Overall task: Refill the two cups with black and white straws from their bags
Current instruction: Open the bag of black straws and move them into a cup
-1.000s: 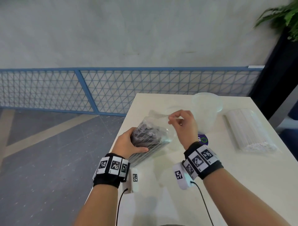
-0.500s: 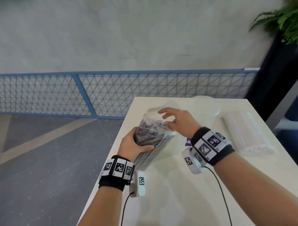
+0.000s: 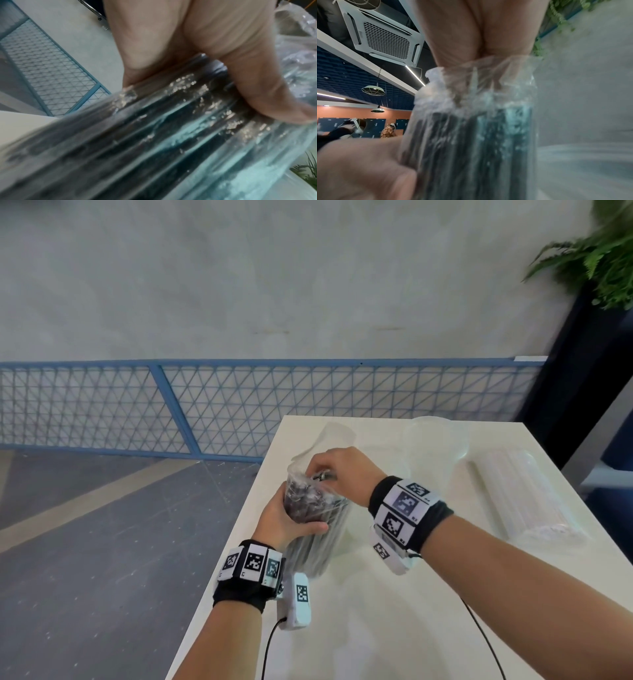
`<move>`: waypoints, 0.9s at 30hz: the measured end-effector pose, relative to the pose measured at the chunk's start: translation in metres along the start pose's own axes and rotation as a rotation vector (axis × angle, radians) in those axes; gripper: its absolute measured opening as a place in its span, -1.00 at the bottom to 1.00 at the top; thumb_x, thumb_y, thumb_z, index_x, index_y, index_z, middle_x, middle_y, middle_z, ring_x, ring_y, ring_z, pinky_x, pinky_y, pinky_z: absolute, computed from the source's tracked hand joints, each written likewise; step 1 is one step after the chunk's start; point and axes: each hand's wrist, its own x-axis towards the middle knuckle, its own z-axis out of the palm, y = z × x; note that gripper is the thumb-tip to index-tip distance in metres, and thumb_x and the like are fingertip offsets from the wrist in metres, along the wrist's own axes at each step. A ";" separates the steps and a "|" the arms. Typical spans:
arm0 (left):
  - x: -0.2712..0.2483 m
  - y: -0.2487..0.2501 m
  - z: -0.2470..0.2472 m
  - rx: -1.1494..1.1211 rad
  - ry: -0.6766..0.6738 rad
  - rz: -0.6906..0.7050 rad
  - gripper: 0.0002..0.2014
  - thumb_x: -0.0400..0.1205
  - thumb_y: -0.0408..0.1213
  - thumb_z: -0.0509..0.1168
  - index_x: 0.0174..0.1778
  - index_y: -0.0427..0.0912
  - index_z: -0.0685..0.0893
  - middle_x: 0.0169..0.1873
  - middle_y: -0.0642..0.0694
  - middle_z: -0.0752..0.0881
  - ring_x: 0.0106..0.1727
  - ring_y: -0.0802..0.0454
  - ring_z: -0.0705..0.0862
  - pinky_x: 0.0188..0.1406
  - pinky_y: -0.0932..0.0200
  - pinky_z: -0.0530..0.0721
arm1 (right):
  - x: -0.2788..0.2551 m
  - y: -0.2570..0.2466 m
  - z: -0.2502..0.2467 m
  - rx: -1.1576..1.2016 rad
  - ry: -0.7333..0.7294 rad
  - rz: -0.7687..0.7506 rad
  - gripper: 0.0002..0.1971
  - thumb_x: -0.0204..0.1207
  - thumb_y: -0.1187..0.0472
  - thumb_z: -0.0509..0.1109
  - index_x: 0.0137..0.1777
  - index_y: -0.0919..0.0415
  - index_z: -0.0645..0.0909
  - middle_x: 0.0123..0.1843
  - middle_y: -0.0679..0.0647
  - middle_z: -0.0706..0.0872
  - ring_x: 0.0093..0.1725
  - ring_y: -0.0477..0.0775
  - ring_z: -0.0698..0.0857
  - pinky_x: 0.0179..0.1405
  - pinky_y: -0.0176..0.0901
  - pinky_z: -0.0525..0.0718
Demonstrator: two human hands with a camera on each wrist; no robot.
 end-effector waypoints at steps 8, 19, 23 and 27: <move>0.008 -0.003 0.003 0.009 -0.012 0.031 -0.20 0.14 -0.24 0.67 0.29 -0.13 0.47 0.03 0.07 0.65 0.09 0.17 0.61 -0.10 0.62 0.50 | 0.004 0.009 0.008 0.072 0.080 0.074 -0.94 0.39 0.44 0.43 -0.22 0.32 0.71 -0.26 -0.01 0.63 -0.26 -0.03 0.58 -0.16 -0.26 0.56; 0.009 -0.013 0.000 -0.015 0.032 0.033 -0.18 0.17 -0.15 0.65 0.35 -0.15 0.49 0.18 -0.04 0.68 0.23 0.05 0.62 0.37 0.08 0.52 | 0.011 0.011 -0.023 0.287 0.443 0.121 -0.97 0.37 0.36 0.52 -0.24 0.31 0.73 -0.29 0.01 0.71 -0.37 -0.46 0.60 -0.27 -0.70 0.48; 0.008 -0.018 -0.002 -0.055 0.038 -0.013 -0.27 0.20 -0.20 0.65 0.28 -0.16 0.52 0.11 -0.03 0.70 0.19 0.04 0.65 0.27 0.13 0.56 | 0.004 0.011 -0.012 0.316 0.375 0.209 -0.62 0.32 0.21 0.58 0.09 0.25 0.57 0.01 0.07 0.66 -0.09 -0.07 0.65 -0.07 -0.44 0.61; 0.006 -0.019 -0.003 -0.097 0.023 0.004 -0.34 0.26 -0.32 0.61 0.26 -0.14 0.52 0.02 0.06 0.69 0.07 0.18 0.66 0.01 0.52 0.55 | -0.003 0.011 0.009 0.201 0.224 0.337 -0.37 0.29 0.06 0.59 0.29 0.27 0.44 0.19 0.15 0.65 0.14 0.12 0.66 0.16 -0.05 0.64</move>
